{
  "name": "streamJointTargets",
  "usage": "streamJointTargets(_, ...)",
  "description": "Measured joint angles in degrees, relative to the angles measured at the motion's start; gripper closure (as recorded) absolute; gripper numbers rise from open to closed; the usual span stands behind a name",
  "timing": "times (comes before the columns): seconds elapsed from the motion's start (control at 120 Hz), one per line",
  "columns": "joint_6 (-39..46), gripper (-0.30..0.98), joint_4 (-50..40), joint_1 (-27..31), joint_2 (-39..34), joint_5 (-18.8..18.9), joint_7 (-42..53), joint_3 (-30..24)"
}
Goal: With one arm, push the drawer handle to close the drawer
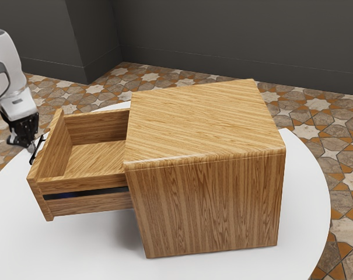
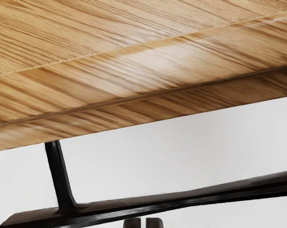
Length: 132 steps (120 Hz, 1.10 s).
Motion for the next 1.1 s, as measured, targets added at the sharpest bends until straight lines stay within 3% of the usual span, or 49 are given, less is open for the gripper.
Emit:
streamJointTargets(0.508, -0.3, 0.78, 0.1, -0.3, -0.1, -4.8, -0.8, -2.1)
streamJointTargets(1.1, -1.4, 0.79, 2.9, -0.4, 2.9, -7.7, -6.0, -6.4)
